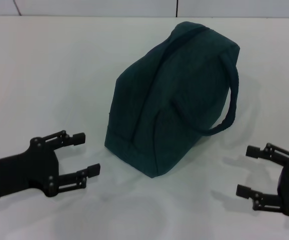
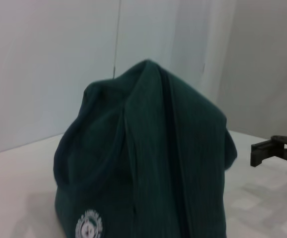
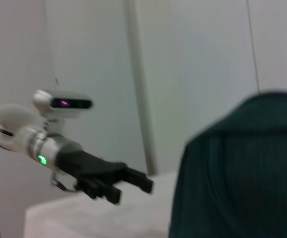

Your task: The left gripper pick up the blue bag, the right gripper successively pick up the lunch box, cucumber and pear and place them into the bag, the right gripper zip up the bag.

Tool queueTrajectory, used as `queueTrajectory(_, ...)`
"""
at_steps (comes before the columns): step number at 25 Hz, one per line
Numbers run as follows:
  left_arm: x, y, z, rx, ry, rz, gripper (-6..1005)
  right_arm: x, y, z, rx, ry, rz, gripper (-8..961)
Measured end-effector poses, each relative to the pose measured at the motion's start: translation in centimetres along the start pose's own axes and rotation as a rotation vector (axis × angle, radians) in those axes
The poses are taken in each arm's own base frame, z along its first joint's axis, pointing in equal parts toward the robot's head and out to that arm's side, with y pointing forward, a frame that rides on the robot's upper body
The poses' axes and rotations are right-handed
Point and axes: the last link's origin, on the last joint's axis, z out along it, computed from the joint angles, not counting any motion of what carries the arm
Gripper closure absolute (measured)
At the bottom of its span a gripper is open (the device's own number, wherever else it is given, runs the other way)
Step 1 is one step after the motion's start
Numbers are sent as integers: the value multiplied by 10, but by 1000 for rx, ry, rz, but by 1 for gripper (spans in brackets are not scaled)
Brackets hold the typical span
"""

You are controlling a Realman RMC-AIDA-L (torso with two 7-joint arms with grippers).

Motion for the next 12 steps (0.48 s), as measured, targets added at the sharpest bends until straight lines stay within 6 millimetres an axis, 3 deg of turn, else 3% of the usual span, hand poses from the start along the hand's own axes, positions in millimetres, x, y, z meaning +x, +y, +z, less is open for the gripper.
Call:
queueTrajectory(5,-20,3,-5,40,5,-7,204,21,0,1,72,63,10,67)
queueTrajectory(12,-29,4,-7,64,1,-12,205,23,-4,-2,109,72,4,67)
